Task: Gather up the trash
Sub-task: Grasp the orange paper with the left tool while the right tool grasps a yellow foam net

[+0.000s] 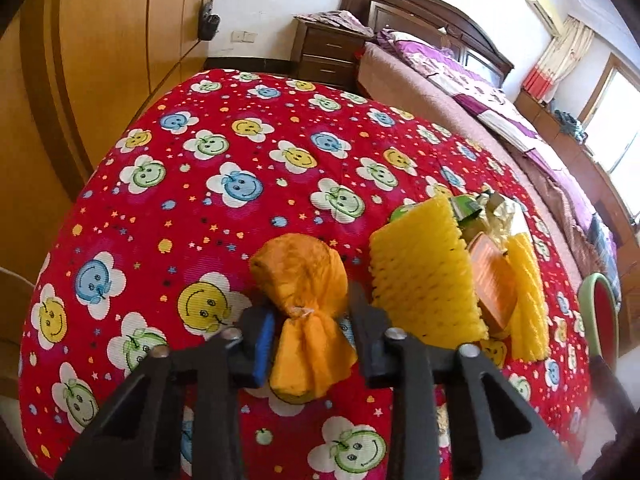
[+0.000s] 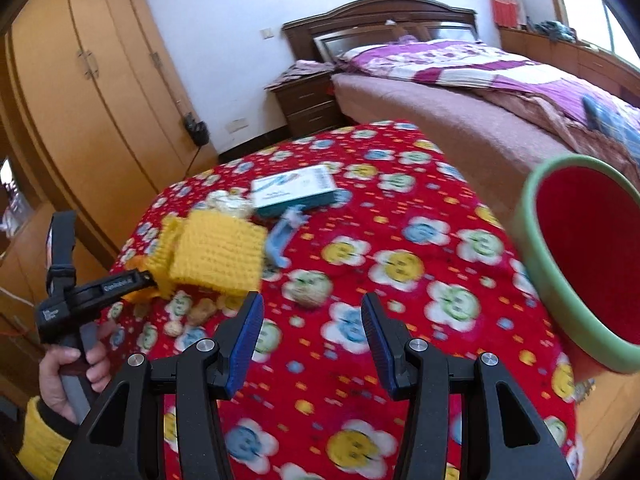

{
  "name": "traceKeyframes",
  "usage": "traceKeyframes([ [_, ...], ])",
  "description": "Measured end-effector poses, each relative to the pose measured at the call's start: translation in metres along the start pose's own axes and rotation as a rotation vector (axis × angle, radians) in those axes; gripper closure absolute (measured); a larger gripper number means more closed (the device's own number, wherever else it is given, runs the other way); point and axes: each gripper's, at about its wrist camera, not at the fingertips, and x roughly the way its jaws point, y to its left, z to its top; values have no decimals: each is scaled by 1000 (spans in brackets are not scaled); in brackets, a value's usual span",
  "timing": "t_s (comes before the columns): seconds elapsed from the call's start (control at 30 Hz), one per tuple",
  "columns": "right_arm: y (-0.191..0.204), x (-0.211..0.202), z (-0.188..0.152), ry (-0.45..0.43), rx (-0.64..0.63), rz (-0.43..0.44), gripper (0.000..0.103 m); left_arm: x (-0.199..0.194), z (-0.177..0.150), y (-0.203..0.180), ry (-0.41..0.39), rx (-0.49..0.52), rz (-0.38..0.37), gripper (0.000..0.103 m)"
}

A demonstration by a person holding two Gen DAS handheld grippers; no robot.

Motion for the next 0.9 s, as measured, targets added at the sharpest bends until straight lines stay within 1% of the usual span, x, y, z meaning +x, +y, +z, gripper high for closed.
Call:
traceKeyframes([
  [0.03,4,4,3,4,-5,15,51,-1,0,0,-1,-1,-11,80],
  [0.27,41,38,19,55,-47,103,51,-20,-4,-2,-51,23,-41,81],
  [0.43,60,61,25,88,-69,125,51,-28,-7,-5,-67,46,-31,81],
  [0.63,66,75,23,105,-67,145,52,-33,-12,-11,-75,75,-25,81],
  [0.67,66,76,23,103,-65,152,54,-34,-12,-11,-74,74,-26,81],
  [0.7,66,76,23,104,-68,156,64,-33,-13,-11,-73,74,-26,81],
  [0.73,67,75,23,105,-72,162,70,-33,-13,-11,-73,73,-26,81],
  [0.77,68,75,22,102,-80,167,73,-33,-13,-12,-73,74,-25,81],
  [0.8,68,74,22,99,-87,168,80,-33,-13,-12,-74,76,-24,81],
  [0.83,69,72,21,93,-96,165,84,-34,-14,-13,-74,77,-23,81],
  [0.87,69,70,21,88,-101,164,86,-34,-14,-14,-75,78,-23,81],
  [0.9,69,69,20,85,-103,168,90,-35,-16,-15,-76,79,-22,81],
])
